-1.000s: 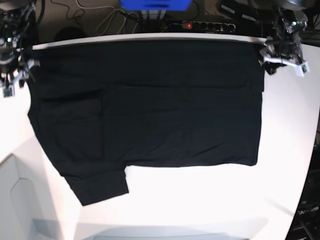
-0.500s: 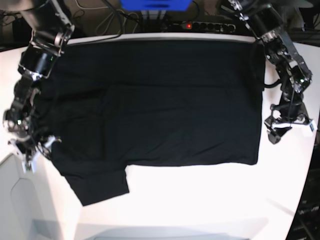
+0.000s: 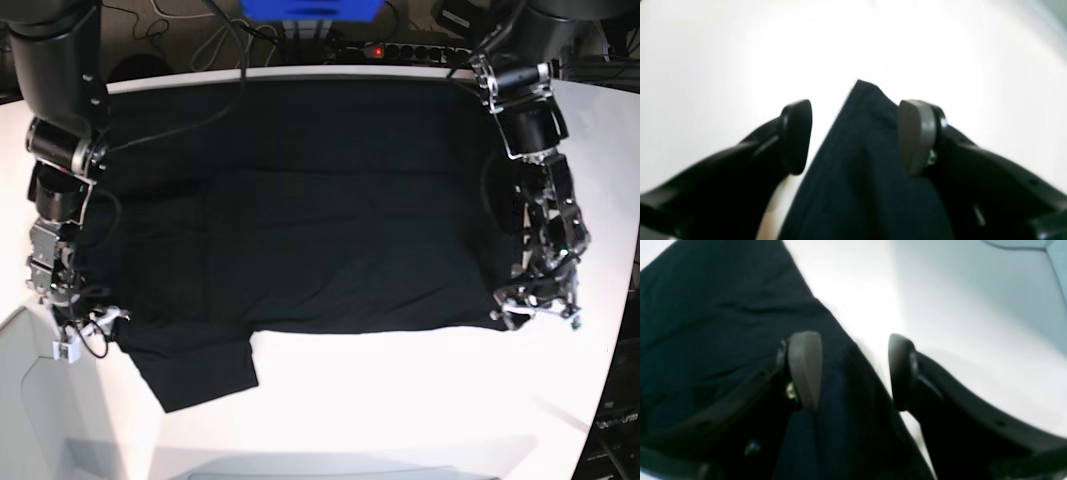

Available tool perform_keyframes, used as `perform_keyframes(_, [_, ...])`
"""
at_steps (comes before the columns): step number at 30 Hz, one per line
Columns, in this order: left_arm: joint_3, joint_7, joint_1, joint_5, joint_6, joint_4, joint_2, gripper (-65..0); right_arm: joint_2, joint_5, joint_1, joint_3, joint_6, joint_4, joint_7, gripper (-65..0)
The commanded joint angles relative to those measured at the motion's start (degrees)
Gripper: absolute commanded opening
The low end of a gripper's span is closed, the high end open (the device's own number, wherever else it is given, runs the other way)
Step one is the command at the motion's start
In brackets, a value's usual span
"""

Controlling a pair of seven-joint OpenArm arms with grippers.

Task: Fold the T-shirt properly
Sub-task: 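Release the edge and move both grippers to the shirt's hem corners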

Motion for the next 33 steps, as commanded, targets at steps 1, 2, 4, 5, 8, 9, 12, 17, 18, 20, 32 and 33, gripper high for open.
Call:
perform_keyframes(1, [0.7, -2.5, -2.3, 0.3, -0.1, -0.7, -1.3, -26.1, 0.8, 0.9, 1.8, -1.2, -2.5, 0.6, 2.7, -32.4])
perform_keyframes(2, [1.7, -3.3, -2.9, 0.4, -0.1, -2.3, -1.6, -26.1, 0.8, 0.9, 1.5, -2.1, -3.8, 0.3, 3.6, -32.4])
perform_keyframes(4, [3.1, -5.4, -4.2, 0.7, -0.1, -5.8, -1.8, -26.1, 0.8, 0.9, 0.4, -4.1, -4.3, 0.0, 5.0, -32.4])
perform_keyframes(5, [3.4, -6.3, -4.6, 0.7, -0.1, -7.4, -1.8, -26.1, 0.7, 0.9, 0.2, -5.0, -4.3, 0.0, 5.2, -32.4])
perform_keyframes(8, [3.4, -7.8, -5.8, 0.7, -0.1, -11.6, -1.8, -26.1, 0.5, 0.9, -0.4, -5.8, -4.7, -0.3, 5.0, -32.4])
perform_keyframes(9, [3.4, -8.1, -6.1, 0.7, -0.1, -12.8, -1.8, -26.1, 0.5, 0.9, -0.7, -5.8, -4.7, -0.5, 5.1, -32.4])
perform_keyframes(12, [3.4, -8.1, -7.3, 0.7, -0.1, -16.2, -1.8, -26.1, 0.4, 0.9, -1.0, -6.0, -4.7, -0.6, 4.9, -32.7])
perform_keyframes(17, [3.4, -8.1, -7.8, 0.8, -0.1, -18.9, -1.8, -26.2, -0.4, 0.9, -2.9, -6.2, -4.7, -0.6, 4.9, -33.1])
perform_keyframes(18, [3.4, -8.1, -7.8, 0.8, -0.1, -18.9, -1.8, -26.3, -0.4, 0.9, -3.0, -6.2, -4.7, -0.6, 4.9, -33.5])
perform_keyframes(20, [3.5, -8.1, -7.7, 0.8, -0.1, -18.9, -1.8, -26.4, -0.4, 0.9, -3.9, -6.2, -4.7, -0.6, 4.9, -35.6])
perform_keyframes(32, [14.6, -8.2, -7.8, 0.3, -0.1, -25.0, -2.9, -43.7, -0.4, 0.9, -4.6, -6.2, -4.7, -0.6, 4.9, -56.8])
perform_keyframes(33, [14.7, -8.2, -7.8, 0.3, -0.1, -25.1, -2.9, -45.9, -0.4, 0.9, -4.6, -6.2, -4.7, -0.6, 4.9, -58.0])
